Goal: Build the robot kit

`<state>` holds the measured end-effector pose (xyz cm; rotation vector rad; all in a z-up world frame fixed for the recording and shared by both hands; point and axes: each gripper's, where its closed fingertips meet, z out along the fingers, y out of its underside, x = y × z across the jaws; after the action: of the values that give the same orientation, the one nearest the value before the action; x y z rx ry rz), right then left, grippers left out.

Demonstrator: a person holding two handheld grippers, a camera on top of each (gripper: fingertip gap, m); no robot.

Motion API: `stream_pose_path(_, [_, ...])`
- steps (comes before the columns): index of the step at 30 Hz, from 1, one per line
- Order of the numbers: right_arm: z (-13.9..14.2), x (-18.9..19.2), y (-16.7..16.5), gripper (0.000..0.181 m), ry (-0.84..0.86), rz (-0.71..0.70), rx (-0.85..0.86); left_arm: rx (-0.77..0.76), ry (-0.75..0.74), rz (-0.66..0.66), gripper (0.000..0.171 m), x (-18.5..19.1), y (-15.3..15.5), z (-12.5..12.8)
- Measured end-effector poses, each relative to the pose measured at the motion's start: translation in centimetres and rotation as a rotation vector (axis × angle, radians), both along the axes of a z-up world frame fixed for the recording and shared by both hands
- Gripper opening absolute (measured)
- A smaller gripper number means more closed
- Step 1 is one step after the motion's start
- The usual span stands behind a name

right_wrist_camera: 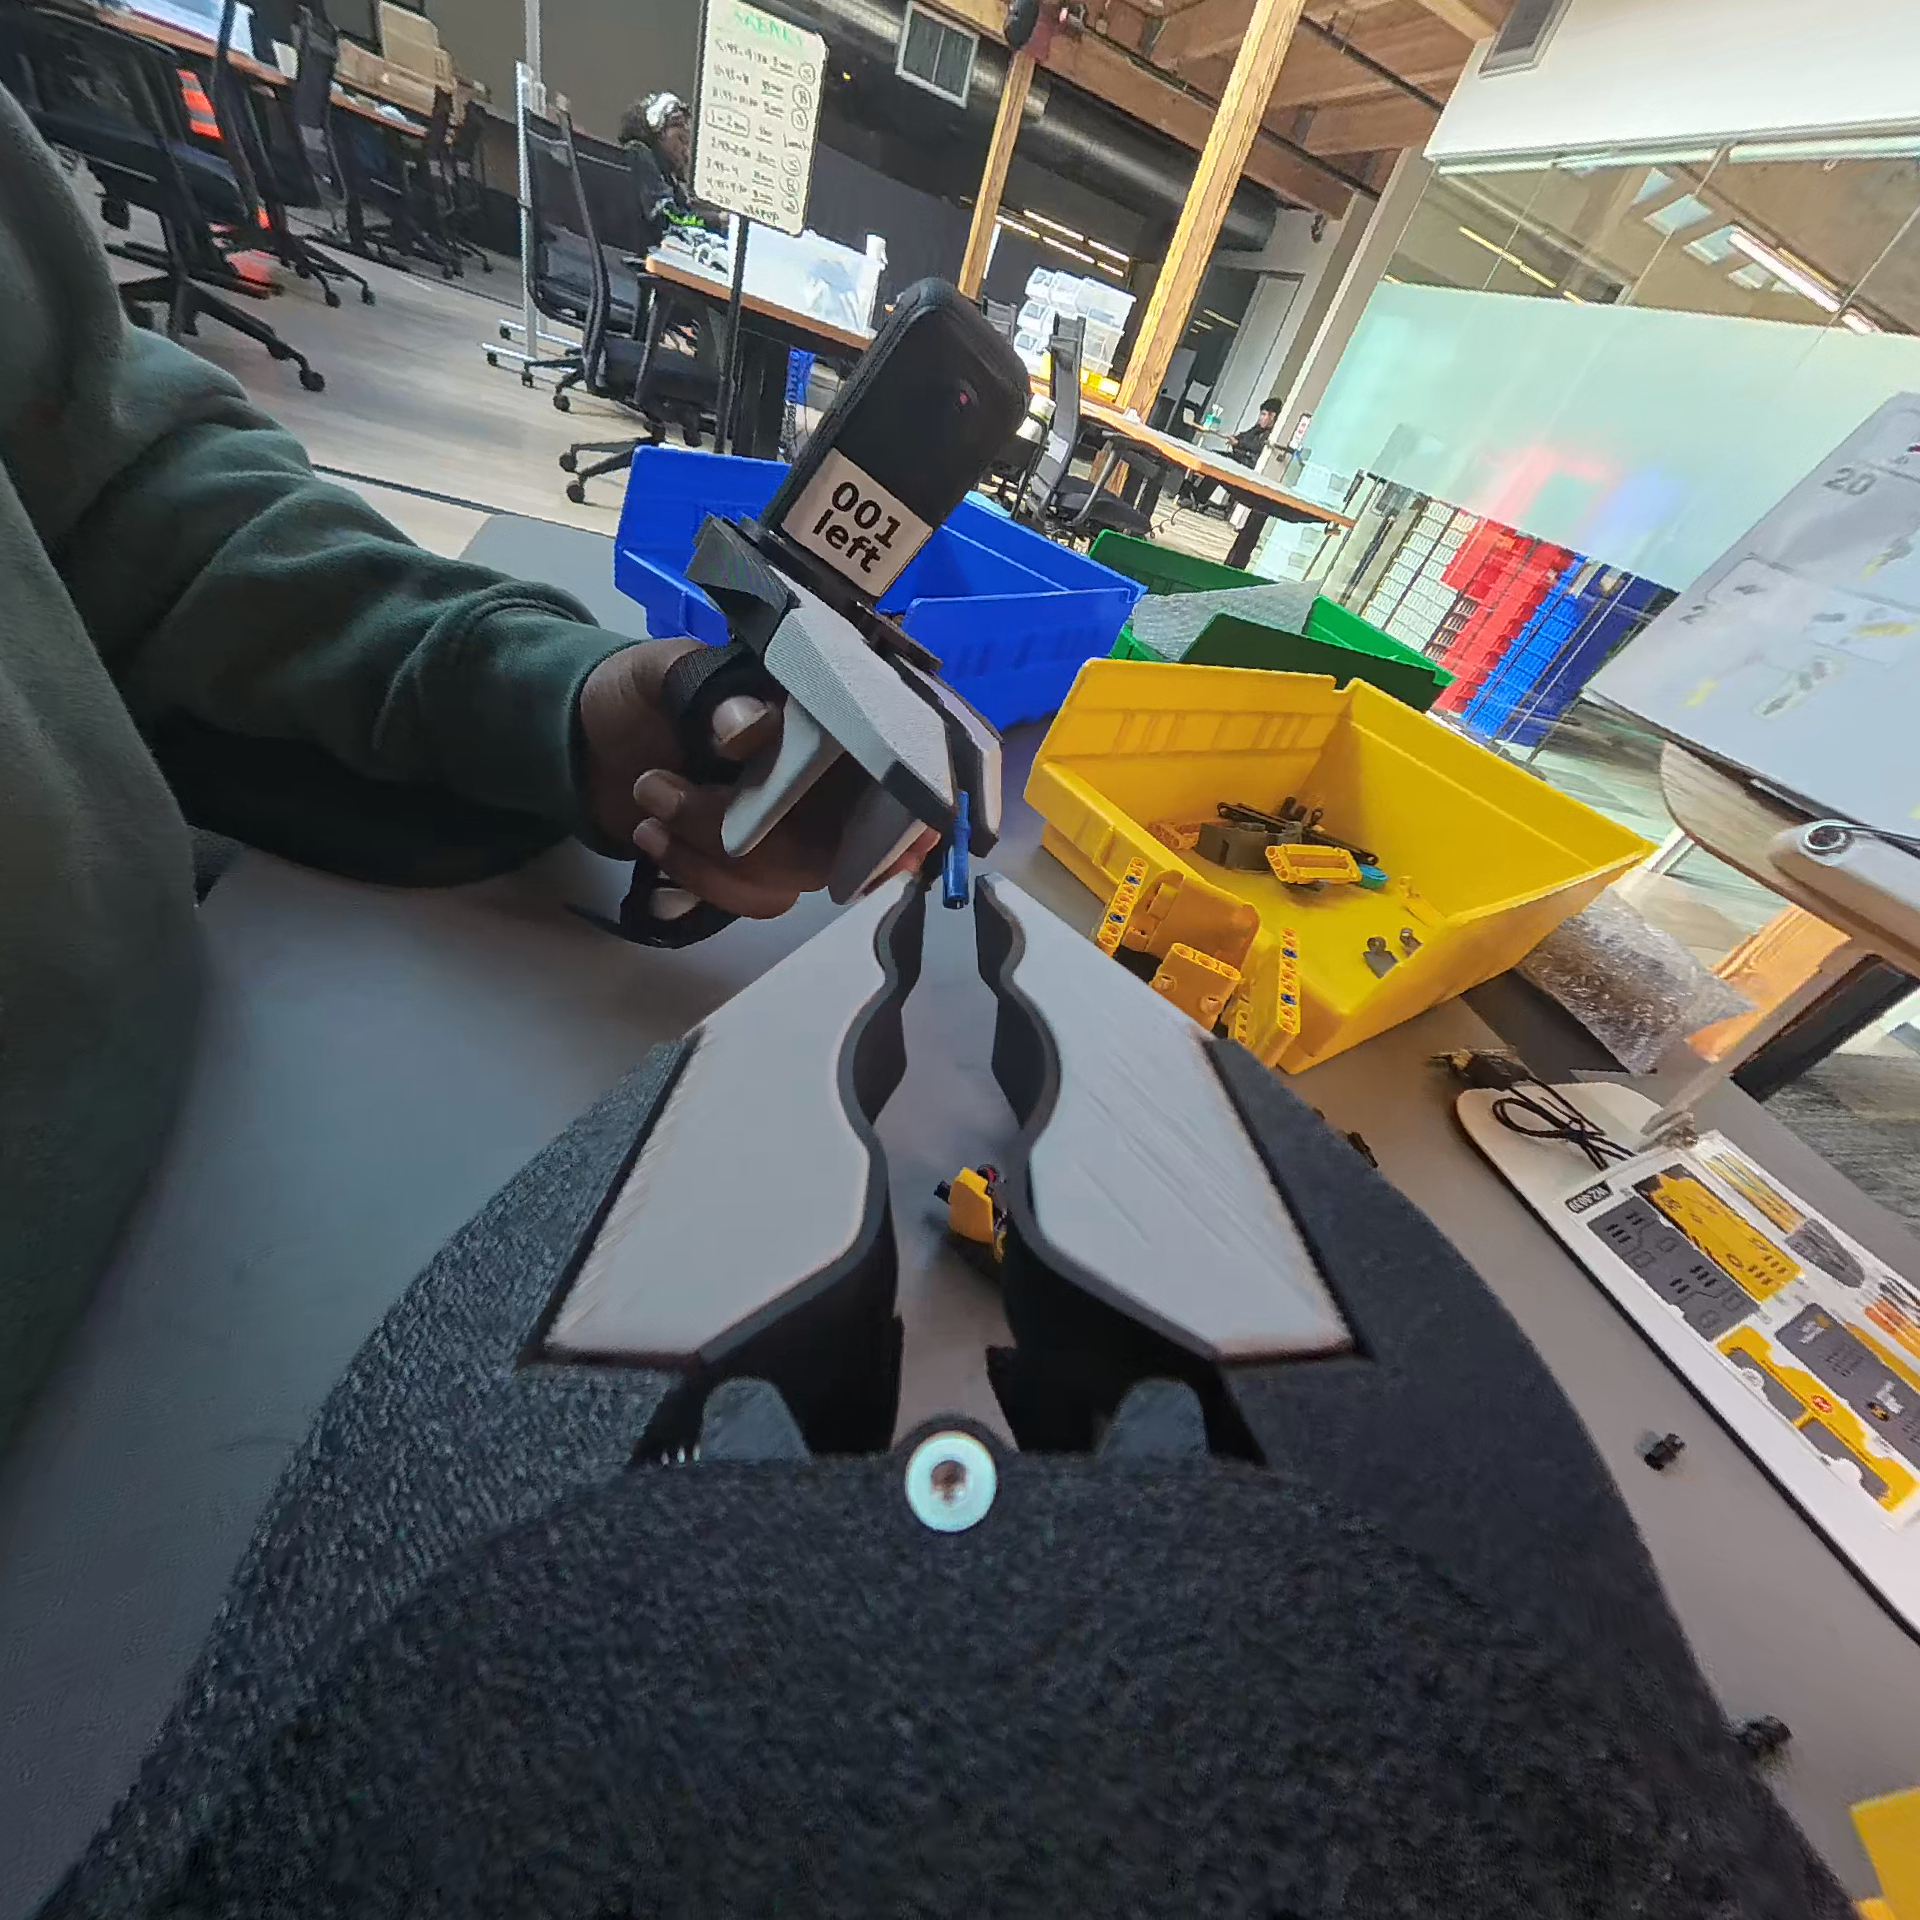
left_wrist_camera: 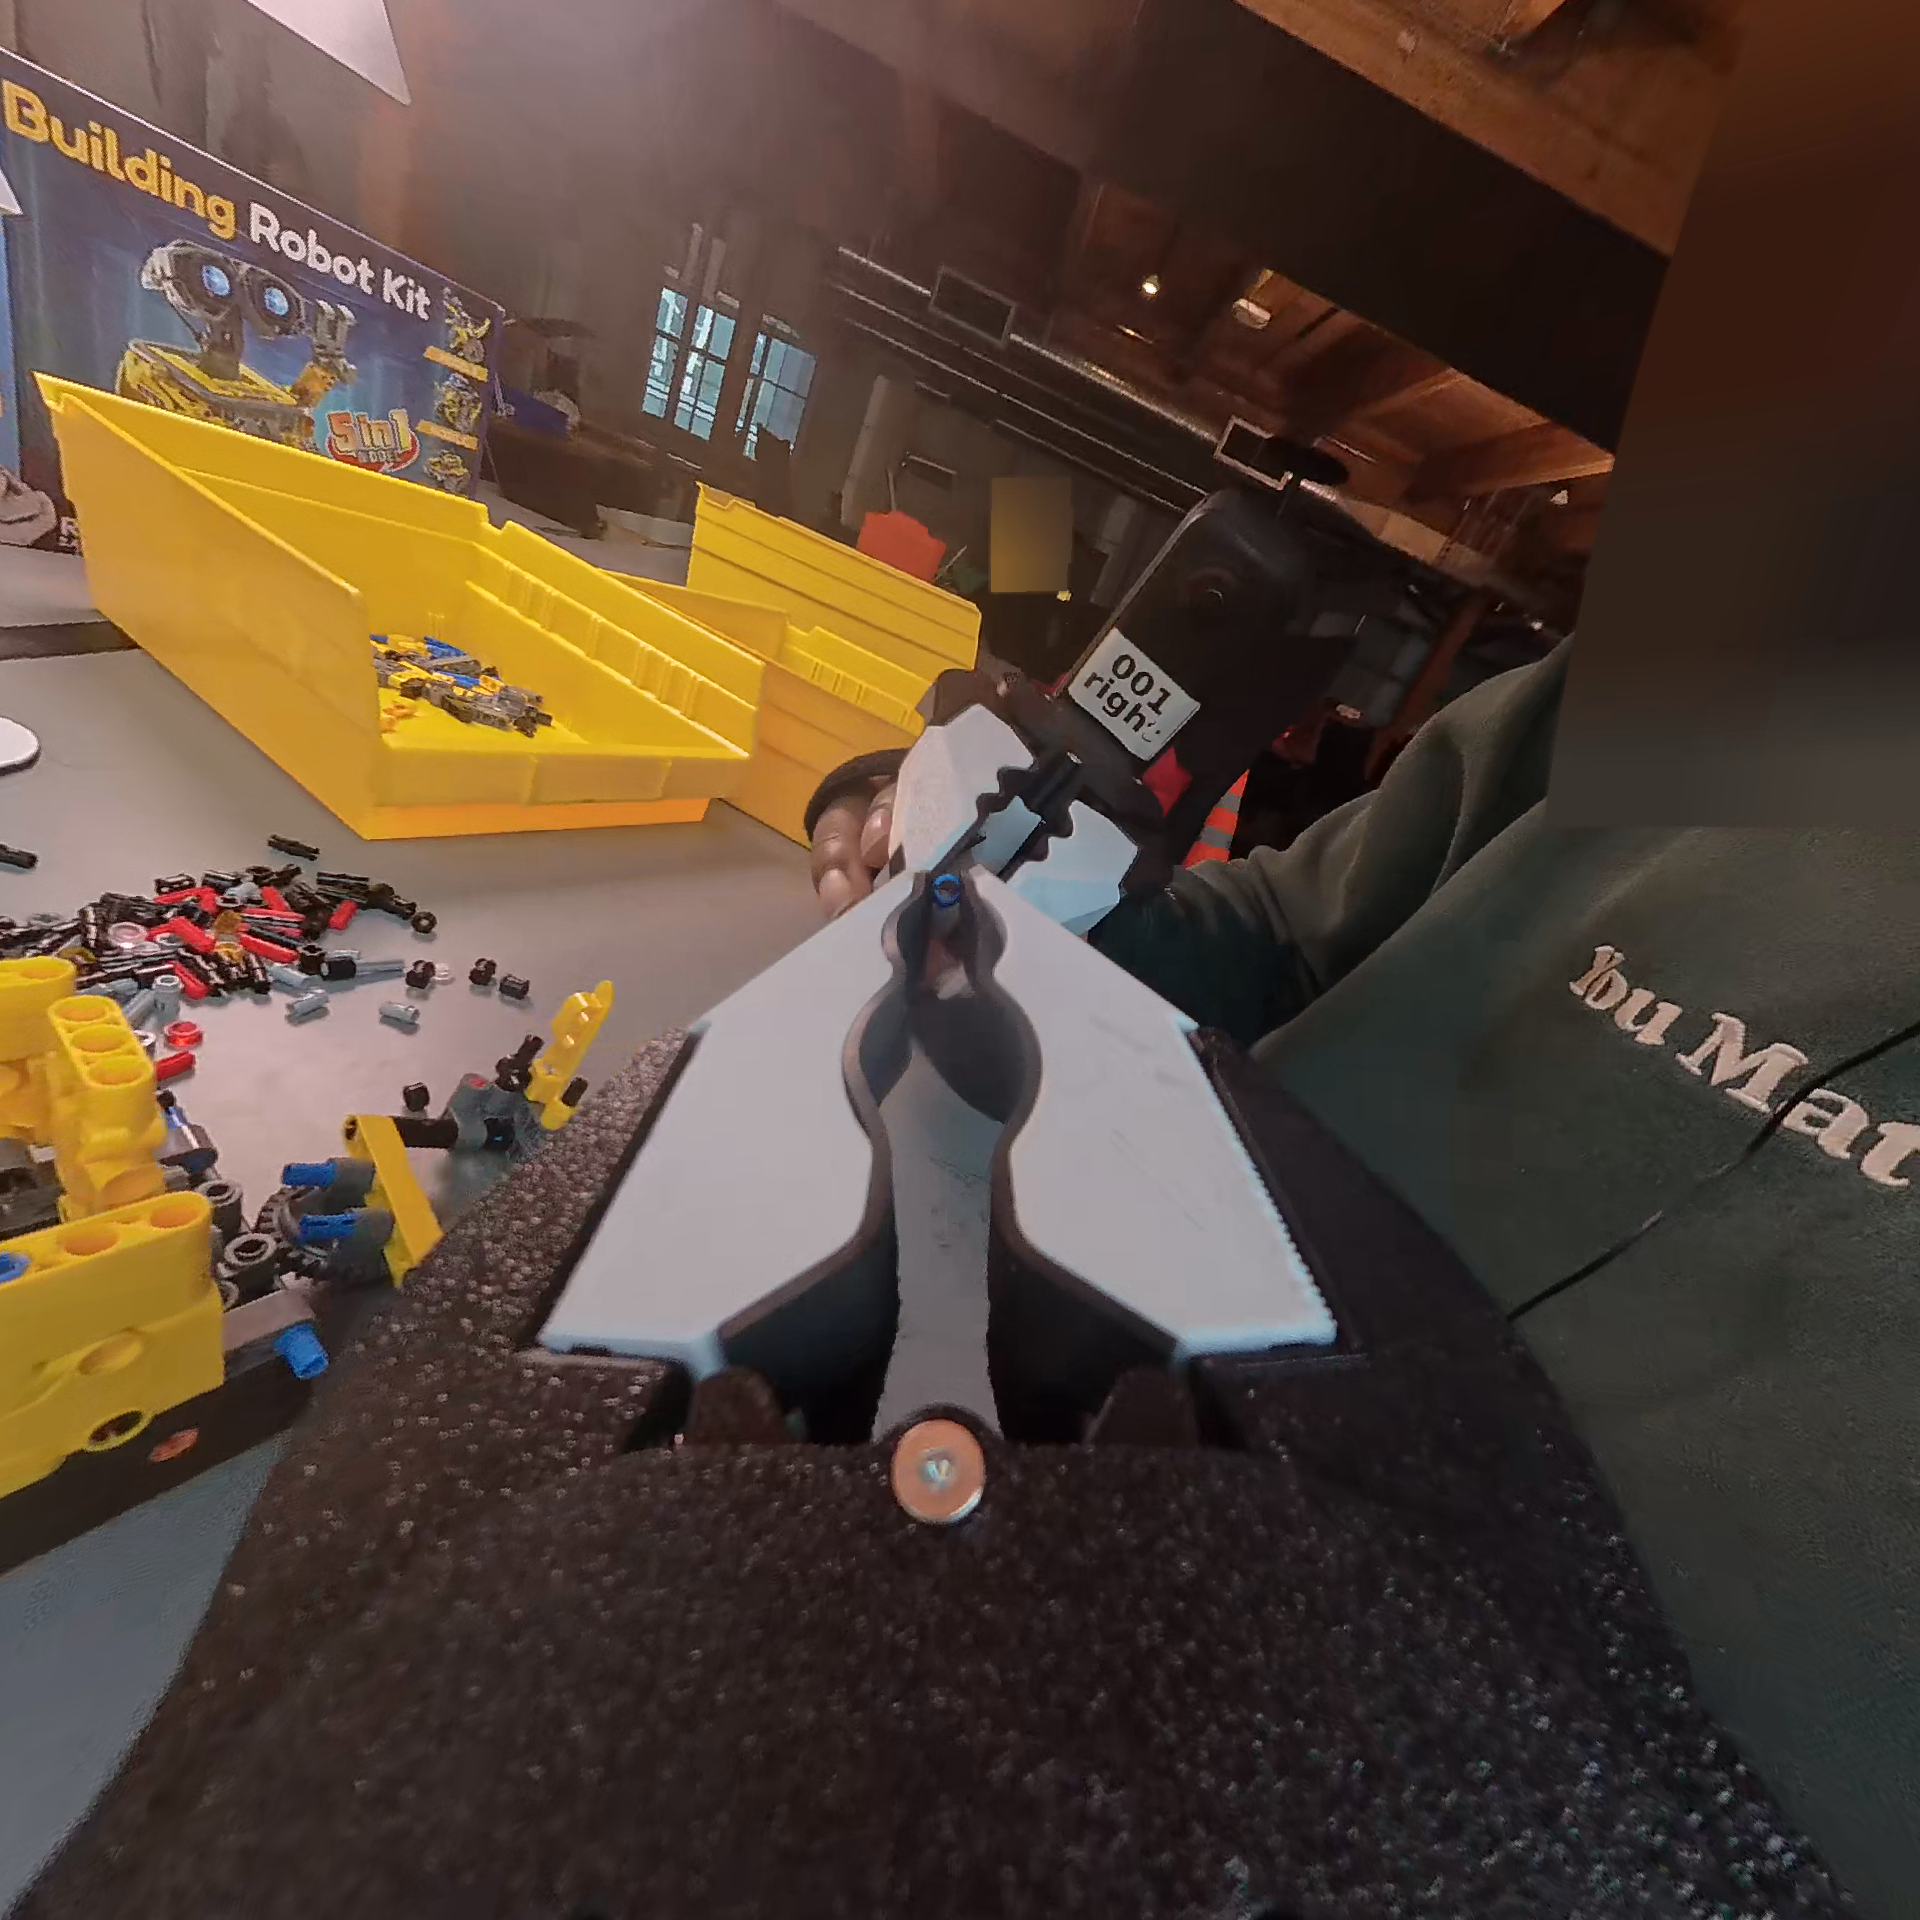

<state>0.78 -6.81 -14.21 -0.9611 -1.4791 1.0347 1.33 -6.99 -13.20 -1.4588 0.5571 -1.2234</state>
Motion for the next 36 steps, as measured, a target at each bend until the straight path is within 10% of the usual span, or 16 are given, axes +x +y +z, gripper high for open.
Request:
stream_pose_path(15, [-2.1,0.4,-0.2,0.003,-0.11,0.065,0.016,0.075,0.365,0.013,0.004,0.5,-0.2,-2.6])
stream_pose_path(23, [-11.3,3.2,0.8,0.048,-0.652,0.174,0.033,-0.111,0.905,-0.143,0.004,-0.6,-0.9,-7.9])
stream_pose_path(36, [-13.1,3.5,0.5,0.024,-0.785,0.243,-0.03,-0.209,1.236,-0.255,0.004,0.0,-1.9,-12.0])
